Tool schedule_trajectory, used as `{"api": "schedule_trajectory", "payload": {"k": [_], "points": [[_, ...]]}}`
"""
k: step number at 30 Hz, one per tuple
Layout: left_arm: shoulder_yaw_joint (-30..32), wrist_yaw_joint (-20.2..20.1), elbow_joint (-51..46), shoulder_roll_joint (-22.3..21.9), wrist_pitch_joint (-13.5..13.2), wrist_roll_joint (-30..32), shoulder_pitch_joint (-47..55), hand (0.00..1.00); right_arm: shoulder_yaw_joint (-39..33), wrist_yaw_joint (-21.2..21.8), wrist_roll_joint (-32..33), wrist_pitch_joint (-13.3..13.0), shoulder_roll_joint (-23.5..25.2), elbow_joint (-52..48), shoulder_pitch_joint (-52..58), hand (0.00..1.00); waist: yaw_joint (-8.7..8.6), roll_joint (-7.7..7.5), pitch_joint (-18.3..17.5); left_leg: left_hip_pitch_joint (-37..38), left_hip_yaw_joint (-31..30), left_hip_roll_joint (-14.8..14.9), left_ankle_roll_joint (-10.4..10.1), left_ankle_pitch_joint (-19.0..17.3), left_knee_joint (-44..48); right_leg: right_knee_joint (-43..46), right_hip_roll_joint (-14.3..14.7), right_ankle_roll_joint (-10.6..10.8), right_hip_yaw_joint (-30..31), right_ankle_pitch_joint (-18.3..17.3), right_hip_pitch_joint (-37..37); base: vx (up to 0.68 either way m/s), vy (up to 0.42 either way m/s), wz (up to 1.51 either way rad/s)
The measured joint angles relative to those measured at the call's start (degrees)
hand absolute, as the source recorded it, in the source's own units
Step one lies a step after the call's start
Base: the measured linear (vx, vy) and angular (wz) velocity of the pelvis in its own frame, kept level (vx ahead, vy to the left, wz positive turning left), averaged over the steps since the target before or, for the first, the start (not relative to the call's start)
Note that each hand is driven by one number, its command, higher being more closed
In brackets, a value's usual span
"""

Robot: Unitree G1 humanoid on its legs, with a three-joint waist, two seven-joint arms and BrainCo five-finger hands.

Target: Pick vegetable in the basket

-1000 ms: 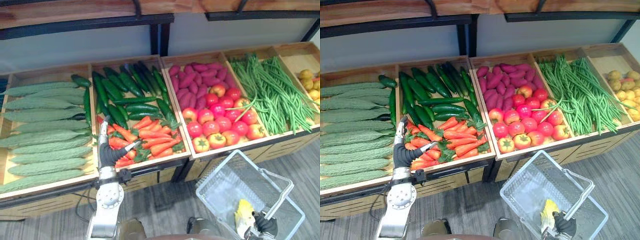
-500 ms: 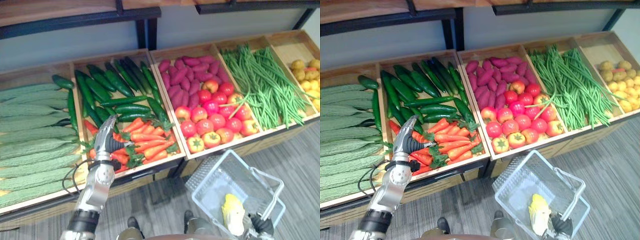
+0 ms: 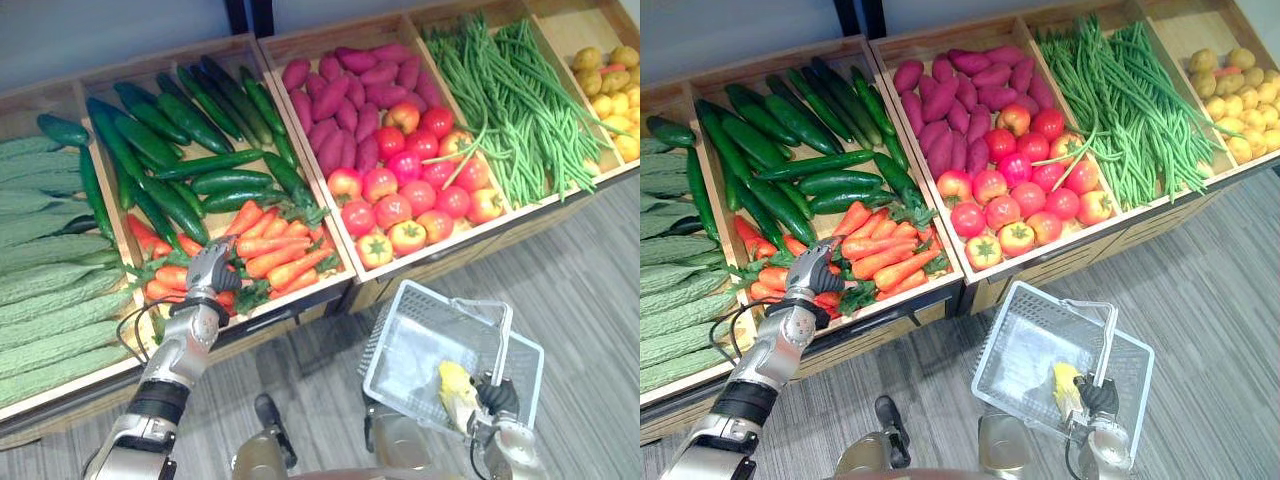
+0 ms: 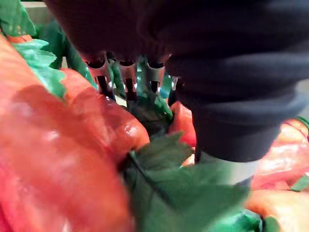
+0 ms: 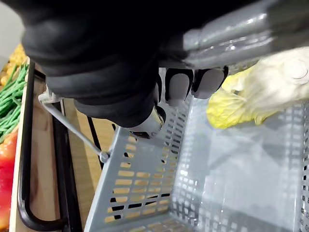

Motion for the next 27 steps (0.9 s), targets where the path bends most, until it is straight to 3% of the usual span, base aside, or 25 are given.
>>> {"api": "schedule_trajectory", "payload": {"k": [8, 16, 20, 27], "points": [[-0.63, -1.27, 3.44, 2.11, -0.08, 0.14, -3.3, 1.0, 1.2, 0.24, 0.12, -0.51, -0.38, -0.02, -1.8, 1.0, -0.15, -0.37, 2.74, -0.04, 0.69, 0.11, 0.01, -0.02, 0.11, -1.1, 0.22, -0.05, 1.0, 0.83, 0.02, 0.0, -0.001, -0.05], [-0.44, -1.22, 2.13, 3.46, -0.01, 0.45, -2.47, 1.0, 1.2, 0.35, 0.14, -1.26, -0.38, -0.02, -1.81, 1.0, -0.18, -0.27, 2.81, 0.46, 0.43, 0.11, 0.01, -0.02, -0.22, -1.78, 0.28, -0.04, 0.69, 0.84, 0.9, 0.0, -0.001, 0.01], [1.17, -0.51, -3.58, 3.7, 0.03, 0.44, -0.03, 1.0, 1.11, 0.32, 0.11, -1.64, -0.36, -0.02, -1.55, 1.0, -0.11, -0.2, 2.94, 2.08, -0.02, 0.11, -0.01, -0.04, -0.55, -2.45, 0.35, -0.03, 0.61, 0.82, 2.85, 0.0, -0.002, 0.02], [7.16, 5.17, -16.75, 3.58, 0.16, 0.5, 3.05, 1.0, 1.09, 0.33, 0.12, -1.82, -0.16, -0.01, -0.87, 1.0, -0.01, 0.09, 2.93, 4.02, -0.48, -0.08, -0.08, 0.03, -1.75, -2.9, 0.44, 0.12, 0.36, 0.67, 4.62, 0.0, -0.001, 0.02]]}}
